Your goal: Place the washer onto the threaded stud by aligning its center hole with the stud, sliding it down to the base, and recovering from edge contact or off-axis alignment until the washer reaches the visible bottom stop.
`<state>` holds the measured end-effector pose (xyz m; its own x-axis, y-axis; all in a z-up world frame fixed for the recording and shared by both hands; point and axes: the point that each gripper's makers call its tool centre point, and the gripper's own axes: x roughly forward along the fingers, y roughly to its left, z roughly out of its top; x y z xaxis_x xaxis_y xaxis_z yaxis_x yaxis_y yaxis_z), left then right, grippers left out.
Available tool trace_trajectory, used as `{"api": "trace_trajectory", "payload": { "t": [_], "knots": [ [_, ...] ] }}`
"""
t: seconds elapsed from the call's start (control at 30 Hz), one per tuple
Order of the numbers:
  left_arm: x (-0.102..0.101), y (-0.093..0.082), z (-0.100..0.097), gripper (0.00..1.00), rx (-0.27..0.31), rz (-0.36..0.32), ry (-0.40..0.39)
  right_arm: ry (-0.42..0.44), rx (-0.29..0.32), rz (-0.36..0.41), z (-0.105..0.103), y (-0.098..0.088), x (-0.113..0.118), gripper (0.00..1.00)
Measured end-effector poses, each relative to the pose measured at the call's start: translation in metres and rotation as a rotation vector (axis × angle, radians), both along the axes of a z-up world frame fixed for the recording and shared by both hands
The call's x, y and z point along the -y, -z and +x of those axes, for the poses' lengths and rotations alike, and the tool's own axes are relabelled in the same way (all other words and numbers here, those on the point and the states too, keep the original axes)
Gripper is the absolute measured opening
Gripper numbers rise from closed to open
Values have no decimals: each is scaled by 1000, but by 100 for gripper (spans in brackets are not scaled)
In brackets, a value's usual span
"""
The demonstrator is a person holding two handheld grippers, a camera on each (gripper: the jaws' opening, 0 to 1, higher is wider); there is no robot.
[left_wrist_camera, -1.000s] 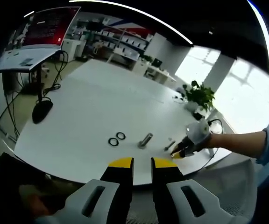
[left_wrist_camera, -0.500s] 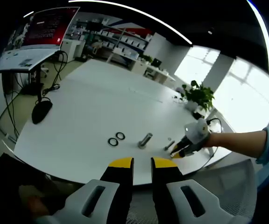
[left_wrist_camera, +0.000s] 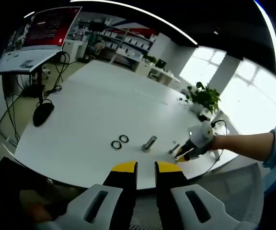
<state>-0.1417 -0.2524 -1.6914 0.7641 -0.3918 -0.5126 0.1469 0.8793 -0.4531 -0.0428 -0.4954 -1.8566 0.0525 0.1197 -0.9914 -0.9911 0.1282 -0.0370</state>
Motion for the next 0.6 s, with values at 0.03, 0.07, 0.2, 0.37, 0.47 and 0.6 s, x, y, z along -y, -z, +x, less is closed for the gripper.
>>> {"api": "trace_trajectory", "payload": {
  "t": [0.03,0.07,0.2,0.37,0.47,0.6],
  "knots": [
    [0,0,0,12,0,0,0,5,0,-1,0,0,0,15],
    [0,0,0,12,1,0,1,25,0,-2,1,0,0,15],
    [0,0,0,12,3,0,2,56,-2,32,2,-1,1,15],
    [0,-1,1,12,6,0,2,90,4,48,3,-2,5,14],
    [0,-1,1,12,7,1,4,89,2,64,4,-9,6,14],
    [1,-1,1,12,9,1,5,109,-15,104,5,-22,3,14]
  ]
}}
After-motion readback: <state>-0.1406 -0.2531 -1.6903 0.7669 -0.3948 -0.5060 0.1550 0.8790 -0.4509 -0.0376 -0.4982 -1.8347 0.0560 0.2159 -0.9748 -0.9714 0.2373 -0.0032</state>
